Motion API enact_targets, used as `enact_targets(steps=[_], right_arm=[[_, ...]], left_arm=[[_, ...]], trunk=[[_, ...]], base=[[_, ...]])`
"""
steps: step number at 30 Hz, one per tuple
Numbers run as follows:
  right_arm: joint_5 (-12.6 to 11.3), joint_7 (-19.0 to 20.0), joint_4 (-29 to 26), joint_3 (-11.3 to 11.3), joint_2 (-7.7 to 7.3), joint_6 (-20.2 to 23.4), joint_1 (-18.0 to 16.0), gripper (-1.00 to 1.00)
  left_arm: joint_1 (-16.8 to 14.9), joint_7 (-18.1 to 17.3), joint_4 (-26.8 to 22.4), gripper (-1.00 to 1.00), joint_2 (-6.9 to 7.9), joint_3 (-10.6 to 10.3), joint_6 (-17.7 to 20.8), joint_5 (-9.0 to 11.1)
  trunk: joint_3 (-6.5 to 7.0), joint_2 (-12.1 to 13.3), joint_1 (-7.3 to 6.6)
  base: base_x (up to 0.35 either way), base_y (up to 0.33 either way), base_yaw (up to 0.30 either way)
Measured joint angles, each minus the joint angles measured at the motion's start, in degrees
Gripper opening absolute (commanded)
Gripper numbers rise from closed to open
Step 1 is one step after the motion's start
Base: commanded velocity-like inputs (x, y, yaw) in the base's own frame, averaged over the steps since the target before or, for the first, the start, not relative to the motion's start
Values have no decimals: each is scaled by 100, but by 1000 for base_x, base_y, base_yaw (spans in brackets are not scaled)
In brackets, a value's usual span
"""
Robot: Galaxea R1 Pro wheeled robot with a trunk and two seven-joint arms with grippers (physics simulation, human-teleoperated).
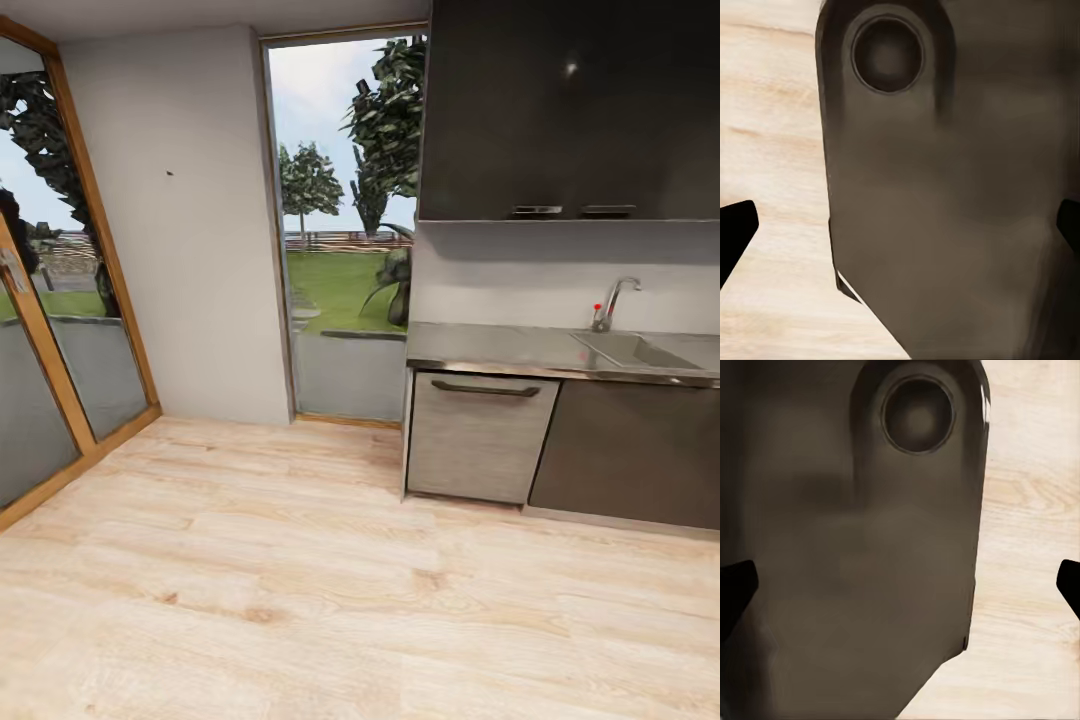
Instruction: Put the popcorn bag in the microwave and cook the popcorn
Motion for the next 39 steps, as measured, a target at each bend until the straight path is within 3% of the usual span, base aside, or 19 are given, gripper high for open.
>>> enact_targets(steps=[9, 17, 20, 21, 25, 39], right_arm=[[1, 5, -10, -20, 17, 20, -8, 100], [-108, -5, 39, -103, -5, -164, -7, 100], [-195, -8, 59, -164, -57, -251, -7, 100], [-406, -11, 61, -173, -74, -549, -7, 100], [-720, 29, 63, -179, -96, -564, -7, 100], [-778, 73, 63, -179, -97, -589, -7, 100]], left_arm=[[-9, 3, -179, 100, 51, 8, -84, 0], [-8, 2, -184, 100, 52, 9, -87, 0], [-8, 3, -184, 100, 52, 9, -87, 0], [-8, 2, -184, 100, 52, 8, -88, 0], [-8, 1, -184, 100, 52, 9, -87, 0], [-8, 5, -184, 100, 50, 9, -87, 0]], trunk=[[1, 0, 0], [15, 0, 0], [25, 0, 0], [29, 0, 0], [43, 0, 0], [94, 0, 0]], base=[[0, 0, -2], [0, 0, -237], [0, 0, -281], [0, 0, -282], [0, 0, -282], [0, 0, -282]])
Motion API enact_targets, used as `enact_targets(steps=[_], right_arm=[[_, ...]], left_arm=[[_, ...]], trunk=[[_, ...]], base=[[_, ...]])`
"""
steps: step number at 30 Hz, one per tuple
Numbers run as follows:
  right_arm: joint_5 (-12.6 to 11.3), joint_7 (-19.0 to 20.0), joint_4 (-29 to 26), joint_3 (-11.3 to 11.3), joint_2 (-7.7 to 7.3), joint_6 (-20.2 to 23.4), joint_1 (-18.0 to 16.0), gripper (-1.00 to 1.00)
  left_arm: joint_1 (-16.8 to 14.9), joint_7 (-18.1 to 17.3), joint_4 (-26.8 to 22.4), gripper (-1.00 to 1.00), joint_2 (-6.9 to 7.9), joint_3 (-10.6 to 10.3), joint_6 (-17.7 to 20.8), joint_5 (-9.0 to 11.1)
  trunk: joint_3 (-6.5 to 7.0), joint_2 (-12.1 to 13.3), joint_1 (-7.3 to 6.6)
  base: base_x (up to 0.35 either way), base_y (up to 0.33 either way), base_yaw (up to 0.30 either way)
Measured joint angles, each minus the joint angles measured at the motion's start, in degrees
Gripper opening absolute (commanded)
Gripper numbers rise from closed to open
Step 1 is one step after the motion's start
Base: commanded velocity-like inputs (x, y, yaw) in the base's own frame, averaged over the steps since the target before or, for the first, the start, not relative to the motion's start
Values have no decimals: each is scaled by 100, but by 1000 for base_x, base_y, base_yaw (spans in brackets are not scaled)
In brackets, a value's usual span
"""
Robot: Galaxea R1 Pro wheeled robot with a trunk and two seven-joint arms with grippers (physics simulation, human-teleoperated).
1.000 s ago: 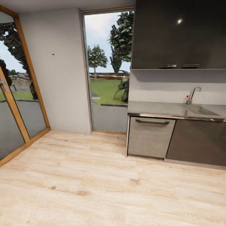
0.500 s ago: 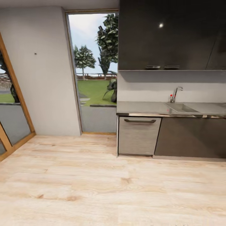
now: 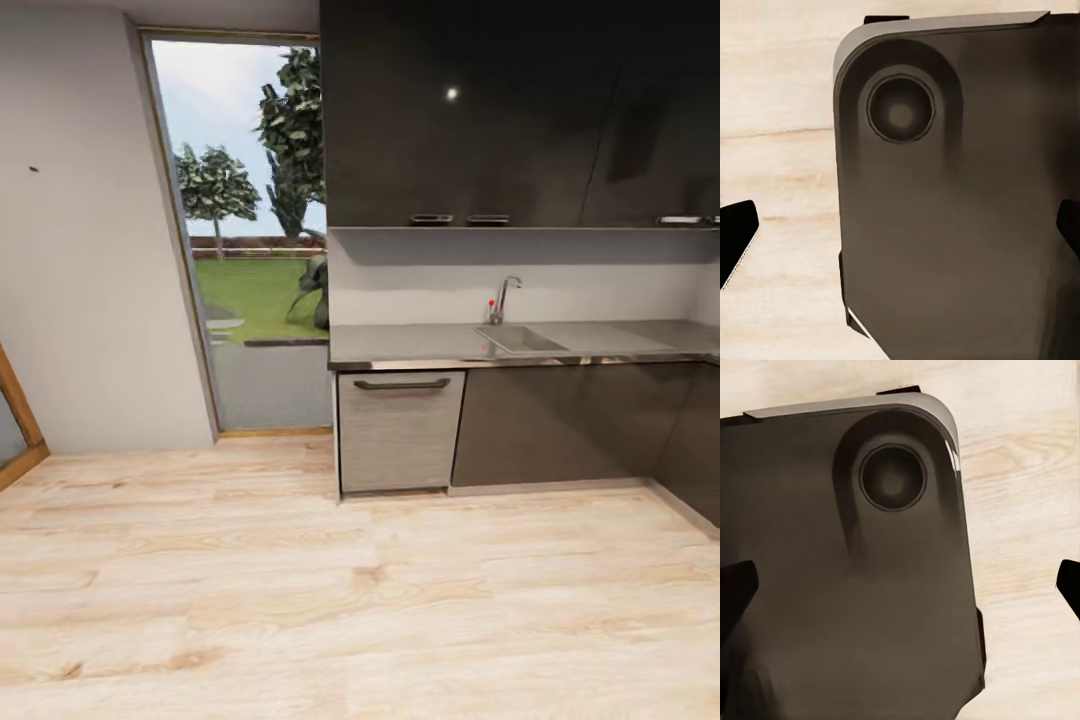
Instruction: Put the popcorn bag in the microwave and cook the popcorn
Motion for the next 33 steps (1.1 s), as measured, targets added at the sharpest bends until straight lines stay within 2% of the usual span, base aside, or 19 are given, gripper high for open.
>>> enact_targets(steps=[33], right_arm=[[2, 30, 0, 0, 0, -6, 0, 100]], left_arm=[[0, -3, 0, 100, 2, 0, 0, 0]], trunk=[[156, 0, 0]], base=[[0, 0, -282]])
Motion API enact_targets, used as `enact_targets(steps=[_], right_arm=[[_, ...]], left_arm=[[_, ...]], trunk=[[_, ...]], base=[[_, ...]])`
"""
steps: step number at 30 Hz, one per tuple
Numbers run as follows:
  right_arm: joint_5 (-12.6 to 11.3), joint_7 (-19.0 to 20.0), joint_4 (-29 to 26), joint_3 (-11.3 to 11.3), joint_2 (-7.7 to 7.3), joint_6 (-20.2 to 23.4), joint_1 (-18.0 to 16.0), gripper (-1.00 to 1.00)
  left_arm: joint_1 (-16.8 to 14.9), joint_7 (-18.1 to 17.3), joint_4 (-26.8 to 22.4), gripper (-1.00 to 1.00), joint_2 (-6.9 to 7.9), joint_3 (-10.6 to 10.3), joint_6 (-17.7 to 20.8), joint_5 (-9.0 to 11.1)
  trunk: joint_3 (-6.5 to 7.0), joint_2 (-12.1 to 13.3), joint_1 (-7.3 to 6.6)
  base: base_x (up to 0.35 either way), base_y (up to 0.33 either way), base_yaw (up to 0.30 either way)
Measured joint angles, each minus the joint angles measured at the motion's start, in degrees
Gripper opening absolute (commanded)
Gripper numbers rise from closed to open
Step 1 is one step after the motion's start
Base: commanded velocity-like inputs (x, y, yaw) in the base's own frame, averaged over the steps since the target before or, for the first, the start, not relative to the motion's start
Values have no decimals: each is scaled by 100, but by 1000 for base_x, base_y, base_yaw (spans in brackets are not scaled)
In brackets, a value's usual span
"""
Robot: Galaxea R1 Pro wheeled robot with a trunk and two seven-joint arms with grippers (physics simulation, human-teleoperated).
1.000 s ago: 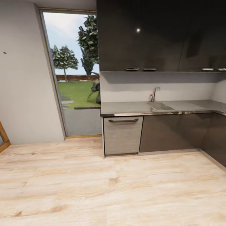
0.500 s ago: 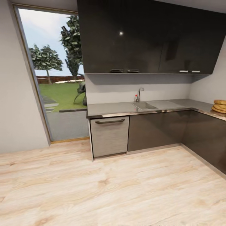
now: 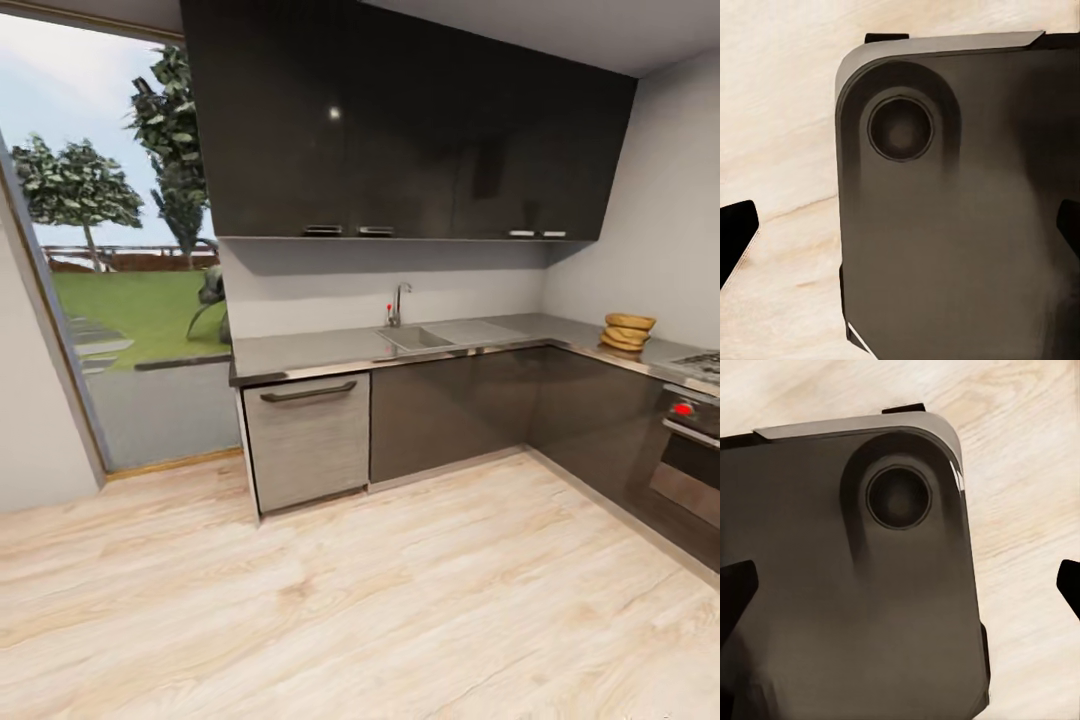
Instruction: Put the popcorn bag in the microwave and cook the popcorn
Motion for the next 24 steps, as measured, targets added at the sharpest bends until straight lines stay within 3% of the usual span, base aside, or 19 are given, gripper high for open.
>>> enact_targets(steps=[24], right_arm=[[7, -7, 0, 0, 17, 9, 0, 100]], left_arm=[[0, 1, 0, 100, 0, 0, 0, 0]], trunk=[[114, 0, 0]], base=[[0, 0, -282]])
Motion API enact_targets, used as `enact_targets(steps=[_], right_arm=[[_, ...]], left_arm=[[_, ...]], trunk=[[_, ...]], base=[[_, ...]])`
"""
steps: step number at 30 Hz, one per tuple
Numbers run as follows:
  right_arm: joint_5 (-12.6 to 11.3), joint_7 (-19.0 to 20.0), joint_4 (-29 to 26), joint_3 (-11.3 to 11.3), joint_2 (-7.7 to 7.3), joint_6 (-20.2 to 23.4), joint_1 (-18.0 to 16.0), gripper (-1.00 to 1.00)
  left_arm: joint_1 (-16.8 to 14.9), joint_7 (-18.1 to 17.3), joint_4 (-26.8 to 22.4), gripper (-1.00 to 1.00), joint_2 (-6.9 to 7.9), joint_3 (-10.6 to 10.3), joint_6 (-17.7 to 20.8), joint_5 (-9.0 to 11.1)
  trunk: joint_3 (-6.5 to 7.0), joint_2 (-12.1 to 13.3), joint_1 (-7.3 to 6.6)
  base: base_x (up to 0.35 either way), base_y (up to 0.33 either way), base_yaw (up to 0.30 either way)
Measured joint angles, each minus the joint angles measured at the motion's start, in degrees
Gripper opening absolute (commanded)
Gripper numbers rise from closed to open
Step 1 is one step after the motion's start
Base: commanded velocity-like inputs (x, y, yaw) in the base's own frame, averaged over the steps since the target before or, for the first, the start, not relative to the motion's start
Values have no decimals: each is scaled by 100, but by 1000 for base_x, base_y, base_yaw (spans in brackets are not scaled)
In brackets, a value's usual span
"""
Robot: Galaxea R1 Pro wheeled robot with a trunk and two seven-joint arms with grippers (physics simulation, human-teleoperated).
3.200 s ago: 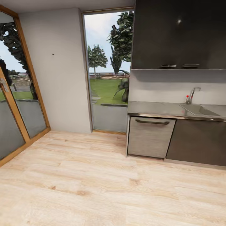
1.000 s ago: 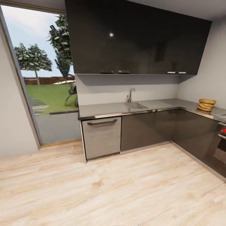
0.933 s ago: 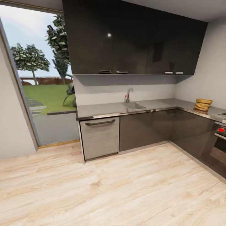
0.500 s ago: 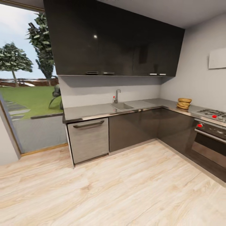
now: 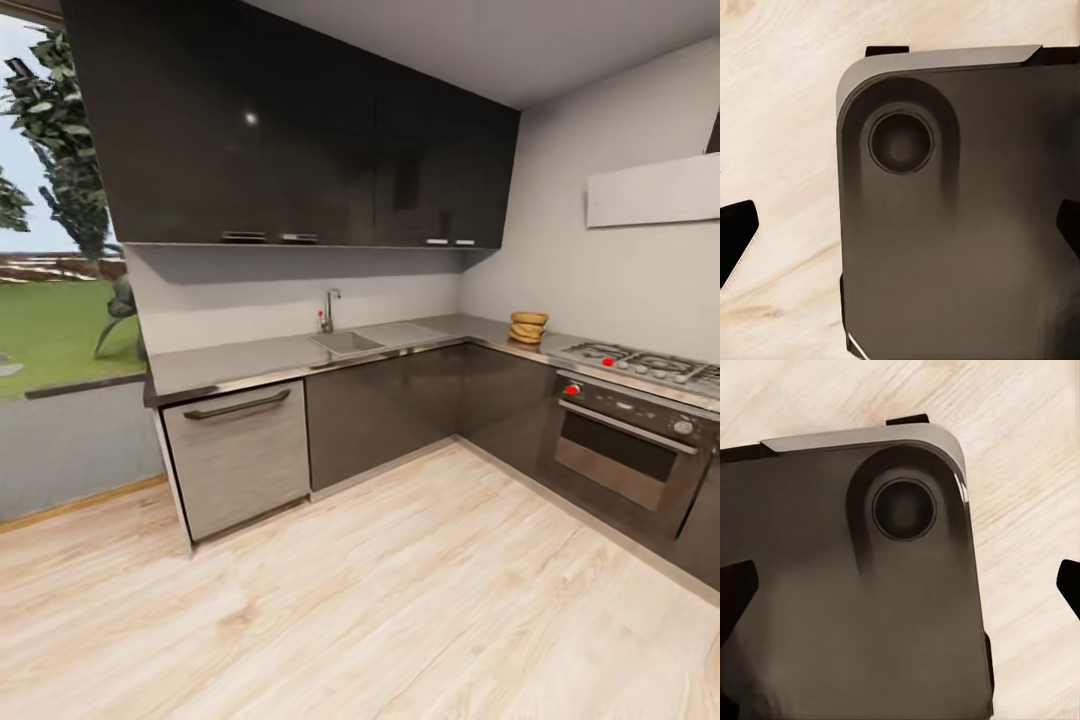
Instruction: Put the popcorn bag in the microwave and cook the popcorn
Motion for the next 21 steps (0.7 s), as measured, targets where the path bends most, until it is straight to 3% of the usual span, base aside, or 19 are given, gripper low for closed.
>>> enact_targets(steps=[21], right_arm=[[-8, 5, 0, -8, -17, -9, 0, 100]], left_arm=[[0, -1, 0, 100, 0, 0, 0, 0]], trunk=[[100, 0, 0]], base=[[0, 0, -282]])
